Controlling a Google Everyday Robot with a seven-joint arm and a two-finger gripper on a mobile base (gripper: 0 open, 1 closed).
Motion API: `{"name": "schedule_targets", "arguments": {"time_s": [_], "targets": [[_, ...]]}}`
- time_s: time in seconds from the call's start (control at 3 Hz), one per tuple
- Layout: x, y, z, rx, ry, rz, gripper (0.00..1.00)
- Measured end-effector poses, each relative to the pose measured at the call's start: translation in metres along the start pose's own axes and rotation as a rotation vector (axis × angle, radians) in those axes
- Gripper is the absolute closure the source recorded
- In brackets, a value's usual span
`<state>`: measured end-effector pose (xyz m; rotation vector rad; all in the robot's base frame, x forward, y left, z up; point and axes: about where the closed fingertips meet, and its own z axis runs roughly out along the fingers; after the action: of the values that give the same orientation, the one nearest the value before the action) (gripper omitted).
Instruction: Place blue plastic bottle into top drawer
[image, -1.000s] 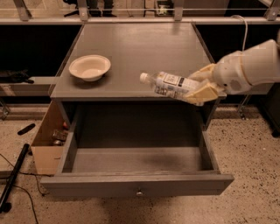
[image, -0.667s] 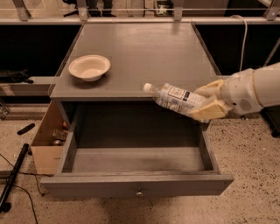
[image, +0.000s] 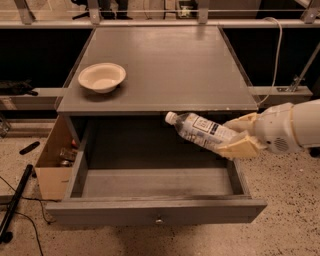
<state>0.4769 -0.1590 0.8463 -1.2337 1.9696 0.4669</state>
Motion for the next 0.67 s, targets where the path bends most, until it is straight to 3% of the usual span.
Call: {"name": "schedule_targets", "arguments": {"time_s": [0.33, 0.67], "targets": [[0.001, 0.003, 0.031, -0.031, 0.014, -0.003, 1.0], [0.021, 0.02, 0.067, -0.085, 0.053, 0.019, 1.0]]}}
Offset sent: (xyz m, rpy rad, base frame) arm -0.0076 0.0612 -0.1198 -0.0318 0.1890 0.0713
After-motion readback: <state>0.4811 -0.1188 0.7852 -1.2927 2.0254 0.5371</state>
